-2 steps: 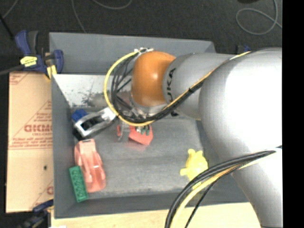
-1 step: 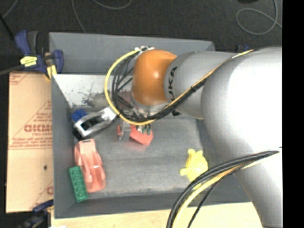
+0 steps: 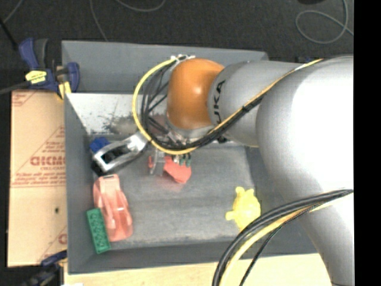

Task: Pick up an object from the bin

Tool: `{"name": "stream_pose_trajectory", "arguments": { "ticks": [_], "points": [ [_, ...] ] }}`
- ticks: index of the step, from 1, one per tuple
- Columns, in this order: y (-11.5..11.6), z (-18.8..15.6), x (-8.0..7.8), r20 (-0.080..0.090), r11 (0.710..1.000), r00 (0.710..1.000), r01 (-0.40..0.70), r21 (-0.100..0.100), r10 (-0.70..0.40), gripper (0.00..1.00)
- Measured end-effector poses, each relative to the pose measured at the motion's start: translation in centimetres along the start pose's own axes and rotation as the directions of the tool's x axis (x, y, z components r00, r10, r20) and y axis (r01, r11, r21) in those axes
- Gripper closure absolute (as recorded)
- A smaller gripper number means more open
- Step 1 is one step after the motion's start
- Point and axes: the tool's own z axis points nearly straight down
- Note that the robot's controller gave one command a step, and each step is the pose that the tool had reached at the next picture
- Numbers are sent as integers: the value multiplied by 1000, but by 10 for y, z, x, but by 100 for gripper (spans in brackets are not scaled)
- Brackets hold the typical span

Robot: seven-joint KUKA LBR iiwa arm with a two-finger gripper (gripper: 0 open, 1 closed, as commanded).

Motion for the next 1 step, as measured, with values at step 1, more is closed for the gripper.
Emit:
{"name": "stream_pose_trajectory", "arguments": {
  "ticks": [1],
  "points": [
    [0,-13,0,-2,1000,1000,0,0,0,100]
  ]
}}
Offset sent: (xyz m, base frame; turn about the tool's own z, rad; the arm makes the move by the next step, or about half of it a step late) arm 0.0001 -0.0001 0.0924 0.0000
